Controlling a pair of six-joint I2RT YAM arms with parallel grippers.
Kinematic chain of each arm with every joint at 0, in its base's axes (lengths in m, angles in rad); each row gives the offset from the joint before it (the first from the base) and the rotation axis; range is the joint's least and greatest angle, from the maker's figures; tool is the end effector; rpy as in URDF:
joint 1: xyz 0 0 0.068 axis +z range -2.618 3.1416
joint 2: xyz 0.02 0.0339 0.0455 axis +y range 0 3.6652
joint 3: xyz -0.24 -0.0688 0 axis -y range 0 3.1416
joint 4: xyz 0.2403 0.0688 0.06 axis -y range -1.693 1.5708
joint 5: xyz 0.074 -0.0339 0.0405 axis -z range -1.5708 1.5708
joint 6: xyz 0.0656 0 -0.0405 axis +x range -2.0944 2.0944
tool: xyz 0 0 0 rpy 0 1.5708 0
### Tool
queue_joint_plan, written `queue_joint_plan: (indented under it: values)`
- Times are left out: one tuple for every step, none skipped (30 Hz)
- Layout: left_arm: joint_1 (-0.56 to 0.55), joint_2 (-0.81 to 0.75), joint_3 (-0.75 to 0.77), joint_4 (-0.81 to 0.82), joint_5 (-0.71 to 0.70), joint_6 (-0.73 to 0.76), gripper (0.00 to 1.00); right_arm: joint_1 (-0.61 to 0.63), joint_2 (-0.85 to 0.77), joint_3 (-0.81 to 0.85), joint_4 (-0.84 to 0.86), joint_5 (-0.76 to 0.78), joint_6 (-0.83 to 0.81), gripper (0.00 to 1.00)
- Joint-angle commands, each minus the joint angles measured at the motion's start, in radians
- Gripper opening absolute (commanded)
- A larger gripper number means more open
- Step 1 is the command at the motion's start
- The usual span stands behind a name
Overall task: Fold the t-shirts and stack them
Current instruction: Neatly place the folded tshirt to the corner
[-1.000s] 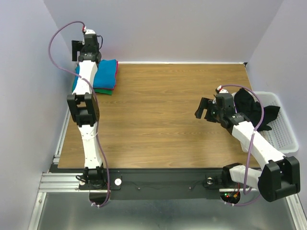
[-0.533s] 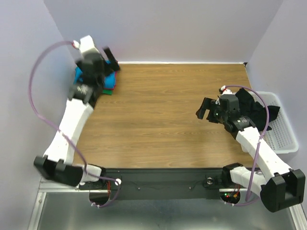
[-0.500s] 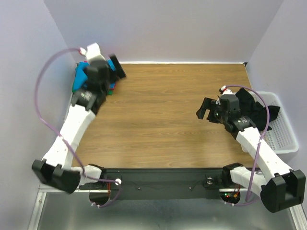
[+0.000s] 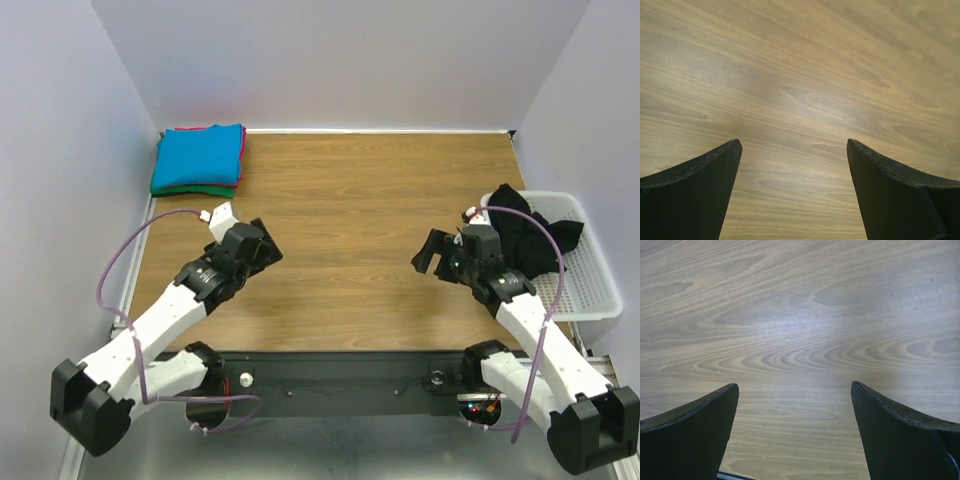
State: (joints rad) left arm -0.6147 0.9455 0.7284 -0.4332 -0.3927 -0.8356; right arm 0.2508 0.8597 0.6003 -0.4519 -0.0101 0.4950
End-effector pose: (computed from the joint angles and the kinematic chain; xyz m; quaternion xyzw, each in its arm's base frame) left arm 0.2058 -0.1146 0.2334 -0.1830 0.8638 -0.1581 0.4420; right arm 0.2098 0.0544 0.2006 0.1086 0.9025 0.1561 0.3863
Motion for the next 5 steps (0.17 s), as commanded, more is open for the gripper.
queue_joint_plan:
  values:
    - [-0.003,-0.092,-0.009,-0.002,-0.064,-0.063,0.99,0.004,-0.097,-0.020,0.015,0.027,0.030,1.00]
    - [-0.003,-0.124,-0.020,-0.012,-0.067,-0.063,0.99,0.004,-0.108,-0.020,0.015,0.027,0.027,1.00]
    - [-0.003,-0.140,-0.027,-0.016,-0.069,-0.063,0.99,0.004,-0.114,-0.020,0.015,0.030,0.028,1.00]
    - [-0.003,-0.157,-0.033,-0.022,-0.072,-0.066,0.99,0.004,-0.122,-0.023,0.015,0.036,0.030,1.00]
    - [-0.003,-0.186,-0.047,-0.039,-0.087,-0.075,0.99,0.004,-0.131,-0.025,0.015,0.056,0.042,1.00]
